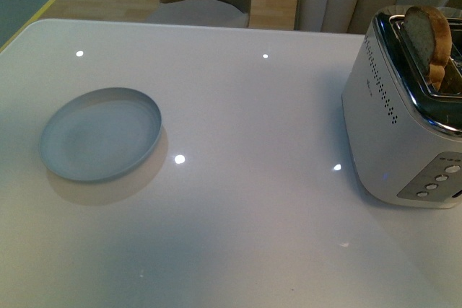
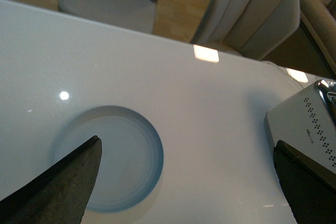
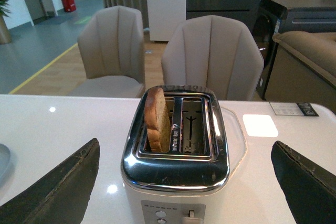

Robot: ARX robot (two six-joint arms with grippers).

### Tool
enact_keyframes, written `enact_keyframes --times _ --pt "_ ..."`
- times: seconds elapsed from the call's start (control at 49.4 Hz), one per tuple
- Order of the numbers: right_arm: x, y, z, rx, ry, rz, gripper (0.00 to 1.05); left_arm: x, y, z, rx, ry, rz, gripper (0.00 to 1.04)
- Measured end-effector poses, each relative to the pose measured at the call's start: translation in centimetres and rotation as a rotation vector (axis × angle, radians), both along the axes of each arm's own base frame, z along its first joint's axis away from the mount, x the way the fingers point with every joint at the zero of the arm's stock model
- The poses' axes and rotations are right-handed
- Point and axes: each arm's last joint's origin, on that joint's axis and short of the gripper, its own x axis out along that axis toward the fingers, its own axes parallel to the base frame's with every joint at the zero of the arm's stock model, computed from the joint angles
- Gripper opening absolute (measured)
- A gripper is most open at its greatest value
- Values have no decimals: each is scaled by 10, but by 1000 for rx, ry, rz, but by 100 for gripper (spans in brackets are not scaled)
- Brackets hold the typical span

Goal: Left arm holds plate, right arm toasts bread

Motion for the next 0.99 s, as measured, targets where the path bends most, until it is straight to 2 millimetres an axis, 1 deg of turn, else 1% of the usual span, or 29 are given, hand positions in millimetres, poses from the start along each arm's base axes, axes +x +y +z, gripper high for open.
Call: enact_keyframes --times 0.061,0.122,0.162,0.203,0.223,0.263,0.344,0.425,0.486,0.608,0.749,0.993 --pt "0 0 0 0 0 0 96 -11 -5 3 -1 -21 7 98" --pt "0 0 0 0 0 0 96 -15 -7 4 7 -38 15 97" --pt "0 0 0 0 0 0 96 -15 -10 2 67 -111 70 93" --pt "0 0 0 0 0 -1 96 -17 -13 -4 151 -221 166 86" --pt "0 0 0 0 0 -1 96 -19 -14 -6 167 -244 186 84" --pt "0 0 0 0 0 0 96 -27 -16 -14 220 -335 259 75" --pt "0 0 0 0 0 0 96 -42 -18 -18 247 -432 297 59" --pt "0 0 0 0 0 0 96 -52 -17 -20 257 -457 307 46" --pt "0 0 0 0 0 0 96 -63 -18 -27 263 -454 302 30" --pt "0 0 0 0 0 0 96 -78 -18 -37 268 -448 302 3" --pt "0 0 0 0 0 0 96 -92 -18 -43 271 -448 300 3" --pt "0 0 0 0 0 0 96 -106 -18 -49 272 -448 301 3"
